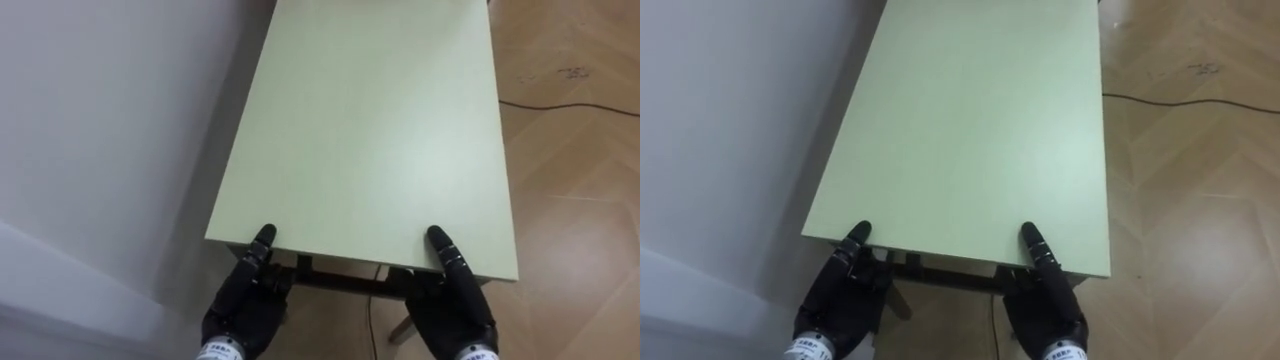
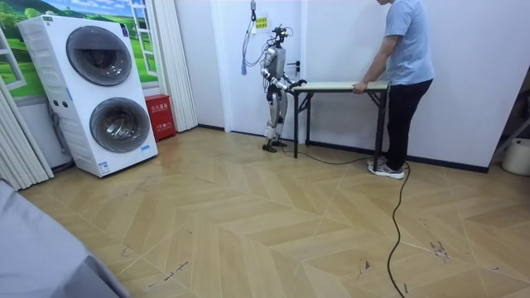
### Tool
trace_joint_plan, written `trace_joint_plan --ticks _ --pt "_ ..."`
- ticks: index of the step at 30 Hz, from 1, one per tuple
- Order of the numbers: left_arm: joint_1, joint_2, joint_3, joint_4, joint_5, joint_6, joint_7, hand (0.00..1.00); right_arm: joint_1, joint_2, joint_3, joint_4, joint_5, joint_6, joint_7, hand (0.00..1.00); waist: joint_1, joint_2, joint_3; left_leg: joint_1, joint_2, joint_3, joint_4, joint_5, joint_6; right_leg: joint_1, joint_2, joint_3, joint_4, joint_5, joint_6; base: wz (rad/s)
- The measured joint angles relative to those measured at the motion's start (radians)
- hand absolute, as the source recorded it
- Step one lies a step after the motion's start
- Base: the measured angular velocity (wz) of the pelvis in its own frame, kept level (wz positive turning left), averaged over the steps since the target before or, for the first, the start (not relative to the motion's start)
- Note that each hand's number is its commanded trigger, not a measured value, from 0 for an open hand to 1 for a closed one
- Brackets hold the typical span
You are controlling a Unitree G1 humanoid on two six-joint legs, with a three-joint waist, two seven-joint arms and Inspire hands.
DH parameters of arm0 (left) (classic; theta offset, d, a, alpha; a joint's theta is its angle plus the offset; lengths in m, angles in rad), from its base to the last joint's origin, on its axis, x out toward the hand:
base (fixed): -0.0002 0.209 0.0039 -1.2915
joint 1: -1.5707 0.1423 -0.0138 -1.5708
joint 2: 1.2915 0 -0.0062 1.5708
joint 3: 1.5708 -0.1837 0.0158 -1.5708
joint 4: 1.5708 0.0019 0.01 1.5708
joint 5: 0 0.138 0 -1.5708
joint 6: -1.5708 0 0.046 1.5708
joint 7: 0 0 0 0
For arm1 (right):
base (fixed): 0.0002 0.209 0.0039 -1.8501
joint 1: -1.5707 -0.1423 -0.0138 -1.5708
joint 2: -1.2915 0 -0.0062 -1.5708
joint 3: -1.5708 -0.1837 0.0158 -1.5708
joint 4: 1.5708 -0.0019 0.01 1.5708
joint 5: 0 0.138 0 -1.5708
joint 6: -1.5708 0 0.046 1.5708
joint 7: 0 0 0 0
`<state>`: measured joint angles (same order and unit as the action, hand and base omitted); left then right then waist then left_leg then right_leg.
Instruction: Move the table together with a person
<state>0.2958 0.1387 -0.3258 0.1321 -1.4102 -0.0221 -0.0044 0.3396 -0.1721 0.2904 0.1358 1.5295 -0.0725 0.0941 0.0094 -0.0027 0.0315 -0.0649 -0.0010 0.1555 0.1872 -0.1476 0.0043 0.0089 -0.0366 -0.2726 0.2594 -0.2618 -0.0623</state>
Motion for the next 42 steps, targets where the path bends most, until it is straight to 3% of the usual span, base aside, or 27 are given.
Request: trace_joint_plan --ticks 2,3,4,5,6,7,8,10,12,16,24,33,34,35,40,42 --pt "0.002 -0.001 0.002 0.007 -0.001 0.0 0.0 1.0 0.0 0.0 0.002 0.01 0.0 0.002 0.0 1.0 0.005 0.0 0.0 0.021 0.006 -0.01 -0.014 0.001 -0.001 -0.002 0.003 -0.001 0.026 0.002 0.005 -0.09" --pt "0.002 -0.008 0.006 0.024 0.004 0.001 -0.003 1.0 -0.001 0.003 0.001 0.027 -0.004 0.005 0.0 1.0 0.012 0.003 0.0009 0.044 0.018 -0.075 -0.025 0.003 -0.003 -0.033 0.005 0.003 0.098 -0.001 0.03 -0.49" --pt "0.007 -0.011 0.015 0.044 0.009 0.0 -0.016 1.0 -0.006 0.013 0.002 0.049 -0.014 0.013 0.0 1.0 0.031 0.005 -0.0033 0.052 0.028 -0.17 -0.021 0.003 -0.004 -0.066 0.004 0.04 0.07 -0.009 0.053 -0.66" --pt "0.014 -0.013 0.025 0.046 0.008 0.0 -0.028 1.0 -0.014 0.014 0.002 0.051 -0.026 0.021 0.0 1.0 0.039 0.001 -0.0054 0.049 0.027 -0.192 -0.017 -0.003 -0.014 -0.08 -0.008 0.059 0.002 0.016 0.042 -0.67" --pt "0.023 -0.022 0.039 0.062 0.009 0.005 -0.041 1.0 -0.026 0.01 0.001 0.059 -0.048 0.022 -0.002 1.0 0.038 0.03 -0.0113 0.04 0.048 -0.209 -0.012 -0.026 -0.044 -0.08 0.001 0.03 0.012 0.07 0.019 -0.29" --pt "0.025 -0.026 0.042 0.064 0.009 0.012 -0.041 1.0 -0.025 0.01 0.001 0.06 -0.048 0.021 -0.002 1.0 0.031 0.032 -0.012 0.04 0.05 -0.195 -0.012 -0.027 -0.051 -0.079 0.001 0.013 0.013 0.07 0.018 0.05" --pt "0.026 -0.029 0.045 0.068 0.016 0.019 -0.041 1.0 -0.023 0.01 0.004 0.062 -0.046 0.021 -0.002 1.0 0.017 0.031 -0.011 0.042 0.054 -0.153 -0.023 -0.029 -0.054 -0.066 0.004 0.01 0.011 0.07 0.018 0.44" --pt "0.004 -0.028 0.046 0.088 0.049 0.033 -0.041 1.0 -0.023 0.009 -0.003 0.094 -0.039 0.021 0.005 1.0 -0.019 0.008 -0.0083 0.054 0.059 -0.06 -0.039 -0.012 -0.041 -0.029 0.007 0.059 -0.01 0.069 0.02 0.68" --pt "0.003 -0.028 0.05 0.089 0.063 0.035 -0.041 1.0 -0.017 0.021 -0.014 0.103 -0.04 0.025 0.011 1.0 -0.028 -0.006 -0.0078 0.072 0.055 -0.053 -0.041 -0.009 -0.037 -0.014 0.01 0.09 -0.018 0.07 0.029 0.19" --pt "0.006 -0.013 0.055 0.092 0.073 0.046 -0.045 1.0 -0.016 0.027 -0.027 0.109 -0.051 0.046 0.011 1.0 -0.026 -0.006 -0.0061 0.089 0.032 -0.045 -0.041 -0.011 -0.036 0.011 0.004 0.093 -0.041 0.074 0.036 -0.12" --pt "0.008 -0.011 0.064 0.097 0.086 0.062 -0.049 1.0 -0.016 0.029 -0.04 0.114 -0.066 0.062 0.011 1.0 -0.03 -0.002 -0.0033 0.108 0.03 -0.043 -0.041 -0.011 -0.036 0.028 0.003 0.106 -0.041 0.073 0.037 0.0" --pt "-0.022 -0.015 0.071 0.204 0.088 0.06 -0.145 1.0 -0.032 0.052 -0.047 0.168 -0.086 0.061 0.04 1.0 -0.032 -0.004 -0.0028 0.13 0.029 -0.041 -0.042 -0.011 -0.036 0.06 0.003 0.105 -0.058 0.073 0.037 0.01" --pt "-0.032 -0.015 0.071 0.229 0.088 0.06 -0.161 0.56 -0.038 0.056 -0.048 0.186 -0.087 0.062 0.045 0.4 -0.032 -0.005 -0.0038 0.132 0.029 -0.041 -0.041 -0.011 -0.036 0.063 0.004 0.104 -0.058 0.073 0.037 0.04" --pt "-0.039 -0.015 0.071 0.243 0.088 0.06 -0.17 0.0 -0.043 0.058 -0.049 0.199 -0.087 0.062 0.052 0.0 -0.032 -0.006 -0.0045 0.132 0.029 -0.041 -0.041 -0.011 -0.036 0.063 0.004 0.104 -0.058 0.073 0.037 0.0" --pt "-0.085 -0.016 0.07 0.305 0.089 0.059 -0.184 0.0 -0.097 0.066 -0.064 0.289 -0.136 0.06 0.104 0.0 -0.032 0.0 -0.0051 0.128 0.028 -0.038 -0.041 -0.019 -0.024 0.06 0.005 0.102 -0.059 0.068 0.046 0.0" --pt "-0.103 -0.016 0.075 0.345 0.159 0.046 -0.195 0.0 -0.114 0.063 -0.086 0.346 -0.224 0.055 0.141 0.0 -0.032 0.018 -0.0137 0.128 0.026 -0.032 -0.039 -0.026 -0.02 0.06 0.004 0.102 -0.06 0.065 0.05 -0.07"
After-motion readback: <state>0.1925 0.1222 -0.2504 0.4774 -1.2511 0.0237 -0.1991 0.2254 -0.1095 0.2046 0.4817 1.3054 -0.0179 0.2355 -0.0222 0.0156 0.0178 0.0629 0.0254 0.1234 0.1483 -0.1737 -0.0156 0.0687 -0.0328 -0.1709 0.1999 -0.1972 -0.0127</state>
